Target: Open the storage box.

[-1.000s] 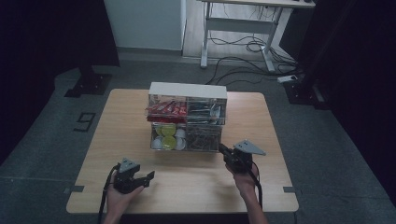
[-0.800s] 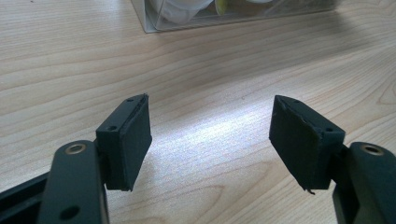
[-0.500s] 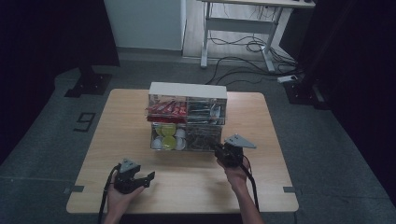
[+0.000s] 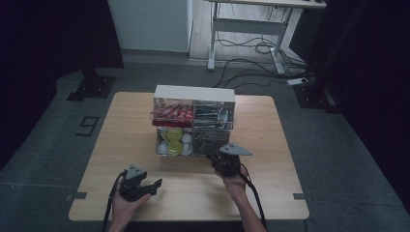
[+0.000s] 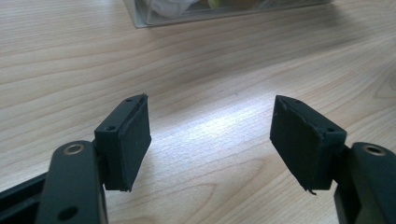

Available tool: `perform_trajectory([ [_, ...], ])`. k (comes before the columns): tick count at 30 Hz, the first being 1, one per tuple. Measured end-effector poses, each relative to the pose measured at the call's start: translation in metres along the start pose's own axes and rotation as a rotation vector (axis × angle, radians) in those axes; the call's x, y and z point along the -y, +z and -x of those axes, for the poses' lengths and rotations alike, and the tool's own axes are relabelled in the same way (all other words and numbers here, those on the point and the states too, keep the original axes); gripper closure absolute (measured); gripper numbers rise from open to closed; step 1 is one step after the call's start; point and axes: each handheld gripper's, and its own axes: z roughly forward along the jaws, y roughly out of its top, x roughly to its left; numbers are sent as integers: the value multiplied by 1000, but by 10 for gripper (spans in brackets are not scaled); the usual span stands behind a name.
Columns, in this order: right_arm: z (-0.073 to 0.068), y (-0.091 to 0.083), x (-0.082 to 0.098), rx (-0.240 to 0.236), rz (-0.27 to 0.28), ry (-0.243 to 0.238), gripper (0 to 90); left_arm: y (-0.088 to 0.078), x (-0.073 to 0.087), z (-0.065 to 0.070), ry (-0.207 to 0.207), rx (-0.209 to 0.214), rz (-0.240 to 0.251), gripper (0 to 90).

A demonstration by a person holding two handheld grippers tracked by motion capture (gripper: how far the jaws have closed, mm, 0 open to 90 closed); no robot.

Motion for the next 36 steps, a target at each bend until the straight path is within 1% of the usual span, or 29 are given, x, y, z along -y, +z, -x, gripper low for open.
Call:
perform_trajectory([
  [4, -4, 7, 7, -9, -27, -2, 888, 0, 0, 1, 4, 6, -2, 289],
  [8, -4, 11, 13, -16, -49, 8, 888, -1, 0, -1, 1, 2, -1, 289],
  [10, -4, 13, 16, -31, -59, 6, 888, -1, 0, -1, 1, 3, -2, 289],
  [18, -3, 20, 28, -28, -105, 13, 888, 0, 0, 0, 4, 4, -3, 289],
  [23, 1, 21, 31, -25, -114, 26, 888, 0, 0, 0, 4, 1, -6, 289],
  [26, 5, 22, 34, -14, -120, 28, 887, 1, 0, 1, 6, 3, -7, 288],
  [27, 7, 22, 35, -3, -121, 25, 887, 1, 0, 0, 5, 2, -8, 287],
  [29, 8, 22, 35, 2, -121, 25, 888, 1, 0, 0, 4, 2, -7, 287],
  [31, 11, 21, 35, 20, -114, 25, 888, 0, 0, -1, 1, -1, -6, 287],
  [36, 13, 19, 35, 23, -111, 27, 888, 1, 0, 0, 3, 1, -10, 287],
])
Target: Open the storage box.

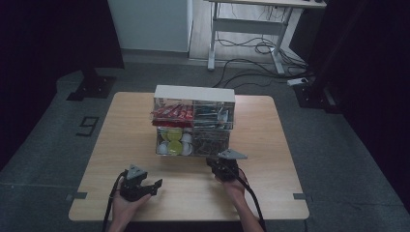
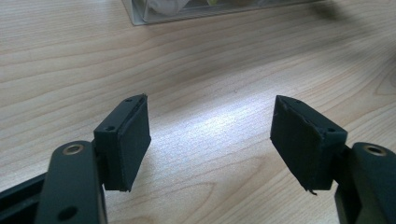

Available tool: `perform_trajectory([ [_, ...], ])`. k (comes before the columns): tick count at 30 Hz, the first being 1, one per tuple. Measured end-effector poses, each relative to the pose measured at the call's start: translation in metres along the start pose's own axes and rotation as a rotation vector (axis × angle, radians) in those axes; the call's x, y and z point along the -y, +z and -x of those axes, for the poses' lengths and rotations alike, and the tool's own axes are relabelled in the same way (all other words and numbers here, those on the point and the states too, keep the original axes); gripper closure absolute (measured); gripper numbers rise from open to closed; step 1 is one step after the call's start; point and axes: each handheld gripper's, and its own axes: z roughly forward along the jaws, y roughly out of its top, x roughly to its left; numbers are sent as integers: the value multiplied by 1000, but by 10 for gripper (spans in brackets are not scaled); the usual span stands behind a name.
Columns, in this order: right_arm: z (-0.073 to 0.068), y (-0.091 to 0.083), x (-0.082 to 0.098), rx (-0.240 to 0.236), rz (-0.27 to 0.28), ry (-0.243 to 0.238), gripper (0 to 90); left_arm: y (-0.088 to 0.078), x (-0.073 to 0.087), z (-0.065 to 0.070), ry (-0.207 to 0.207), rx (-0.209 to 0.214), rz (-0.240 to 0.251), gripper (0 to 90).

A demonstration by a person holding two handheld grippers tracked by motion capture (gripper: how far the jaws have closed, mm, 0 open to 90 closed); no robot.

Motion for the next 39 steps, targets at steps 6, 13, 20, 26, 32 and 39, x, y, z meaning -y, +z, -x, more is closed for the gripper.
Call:
perform_trajectory([
  [6, -1, -2, -1, -5, 3, 0, 887, -1, 0, -1, -2, 0, 3, 288],
  [13, -3, -4, -2, -15, 6, 2, 888, -2, -1, -2, -6, -3, 6, 288],
  [20, -5, -8, -4, -22, 20, -3, 888, -2, -1, -2, -8, -6, 3, 288],
  [26, -5, -9, -5, -27, 24, 0, 888, -2, -1, -2, -5, -5, 1, 288],
  [32, -7, -17, -10, -27, 64, 8, 888, -2, -1, -2, -6, -12, 1, 288],
  [39, -3, -32, -19, -18, 123, 17, 887, 0, -1, -1, 0, -10, -9, 288],
])
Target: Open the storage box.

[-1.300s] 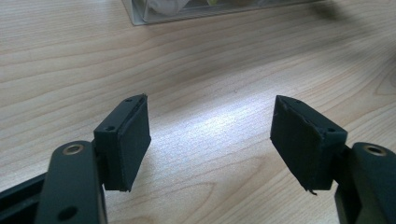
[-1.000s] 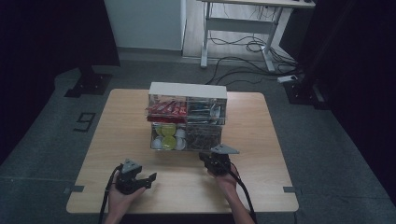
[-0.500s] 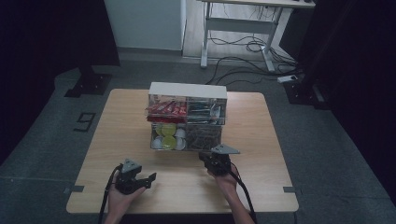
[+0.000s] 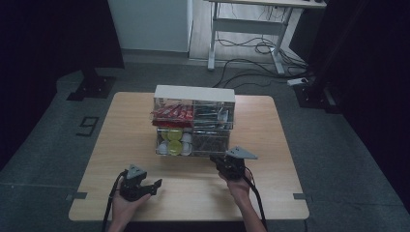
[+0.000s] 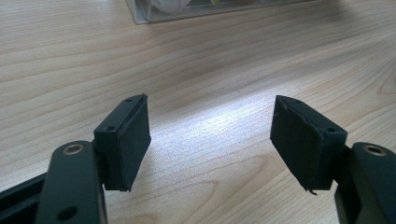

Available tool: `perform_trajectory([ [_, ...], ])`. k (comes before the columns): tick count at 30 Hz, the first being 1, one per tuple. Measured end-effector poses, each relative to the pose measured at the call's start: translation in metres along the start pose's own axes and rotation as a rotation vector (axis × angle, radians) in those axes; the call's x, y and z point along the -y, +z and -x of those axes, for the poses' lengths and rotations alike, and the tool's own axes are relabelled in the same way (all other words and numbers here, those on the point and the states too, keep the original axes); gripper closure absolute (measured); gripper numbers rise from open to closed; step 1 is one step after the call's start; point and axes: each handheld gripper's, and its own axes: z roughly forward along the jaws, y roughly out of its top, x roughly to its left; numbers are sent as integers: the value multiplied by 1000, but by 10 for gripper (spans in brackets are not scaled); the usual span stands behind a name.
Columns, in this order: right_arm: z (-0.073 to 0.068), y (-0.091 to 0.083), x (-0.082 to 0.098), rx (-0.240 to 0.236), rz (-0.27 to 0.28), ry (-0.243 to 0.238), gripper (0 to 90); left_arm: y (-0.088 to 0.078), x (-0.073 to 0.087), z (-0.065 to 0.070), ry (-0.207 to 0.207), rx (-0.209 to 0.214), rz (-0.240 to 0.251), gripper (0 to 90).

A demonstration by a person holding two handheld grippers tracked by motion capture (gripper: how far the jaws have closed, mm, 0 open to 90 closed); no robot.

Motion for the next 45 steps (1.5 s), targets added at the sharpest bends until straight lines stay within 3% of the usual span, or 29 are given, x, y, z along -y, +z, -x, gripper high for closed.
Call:
perform_trajectory([
  [17, 11, -10, -10, 31, 56, 32, 883, 4, 1, 1, 3, 1, -18, 288],
  [28, 21, -21, -28, 37, 121, 54, 883, 7, 2, 2, 7, -5, -31, 287],
  [45, 25, -14, -39, 51, 191, 75, 883, 5, 3, -1, 1, -12, -32, 286],
])
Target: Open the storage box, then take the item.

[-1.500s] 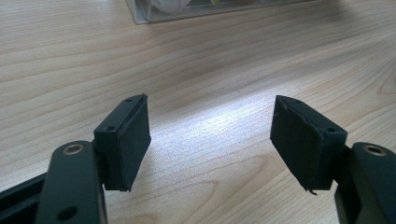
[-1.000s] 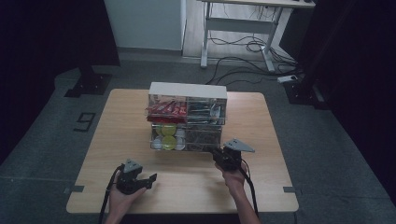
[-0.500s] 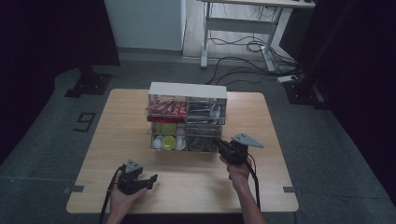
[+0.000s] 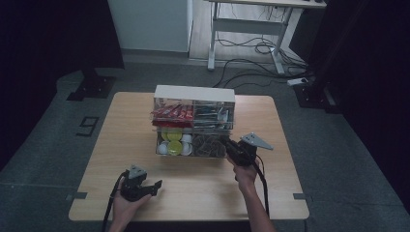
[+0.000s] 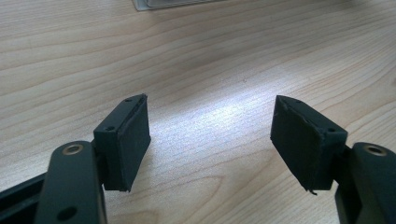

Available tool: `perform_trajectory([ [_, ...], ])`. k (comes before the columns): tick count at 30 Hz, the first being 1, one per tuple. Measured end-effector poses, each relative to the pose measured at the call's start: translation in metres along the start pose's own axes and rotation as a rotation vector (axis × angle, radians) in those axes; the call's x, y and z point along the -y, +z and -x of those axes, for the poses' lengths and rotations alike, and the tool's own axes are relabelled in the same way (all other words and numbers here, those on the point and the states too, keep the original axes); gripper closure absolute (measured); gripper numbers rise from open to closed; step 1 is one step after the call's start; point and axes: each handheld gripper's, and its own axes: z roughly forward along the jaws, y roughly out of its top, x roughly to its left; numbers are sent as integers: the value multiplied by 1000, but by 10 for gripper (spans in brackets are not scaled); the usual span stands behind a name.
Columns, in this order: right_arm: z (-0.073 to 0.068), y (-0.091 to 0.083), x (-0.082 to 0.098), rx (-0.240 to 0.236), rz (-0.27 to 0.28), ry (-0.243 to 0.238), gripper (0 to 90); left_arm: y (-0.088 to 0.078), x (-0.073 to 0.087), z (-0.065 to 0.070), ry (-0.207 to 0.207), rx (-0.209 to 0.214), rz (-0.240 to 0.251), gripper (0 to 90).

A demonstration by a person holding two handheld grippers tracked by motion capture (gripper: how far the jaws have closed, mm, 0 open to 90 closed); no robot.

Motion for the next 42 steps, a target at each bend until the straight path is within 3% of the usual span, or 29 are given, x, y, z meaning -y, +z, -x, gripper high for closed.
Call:
perform_trajectory([
  [16, -1, -1, 1, -2, -2, 0, 872, -1, -3, 9, 19, 6, 22, 284],
  [34, 3, 2, 4, -14, -9, 9, 870, -13, -21, 13, 29, -14, 83, 285],
  [42, 5, 1, 3, -19, -12, 12, 870, -17, -41, 32, 61, -2, 122, 284],
])
